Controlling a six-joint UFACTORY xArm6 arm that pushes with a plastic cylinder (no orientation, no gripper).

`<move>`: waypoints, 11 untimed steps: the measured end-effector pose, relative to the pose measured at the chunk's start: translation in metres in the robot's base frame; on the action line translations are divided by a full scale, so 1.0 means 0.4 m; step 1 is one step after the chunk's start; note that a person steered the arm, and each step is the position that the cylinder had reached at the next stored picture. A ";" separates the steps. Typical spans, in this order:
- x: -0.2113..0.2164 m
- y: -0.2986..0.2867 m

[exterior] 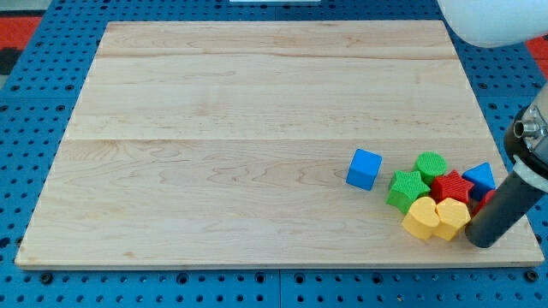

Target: Push the yellow blocks to the bottom center of the board

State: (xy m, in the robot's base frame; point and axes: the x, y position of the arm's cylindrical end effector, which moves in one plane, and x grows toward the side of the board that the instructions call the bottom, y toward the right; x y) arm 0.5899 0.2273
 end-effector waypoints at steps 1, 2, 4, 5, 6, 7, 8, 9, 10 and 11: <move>-0.010 0.009; -0.032 0.018; -0.042 -0.026; -0.042 -0.063; -0.042 -0.108; -0.041 -0.149; -0.022 -0.186; -0.003 -0.252; -0.003 -0.283; -0.003 -0.325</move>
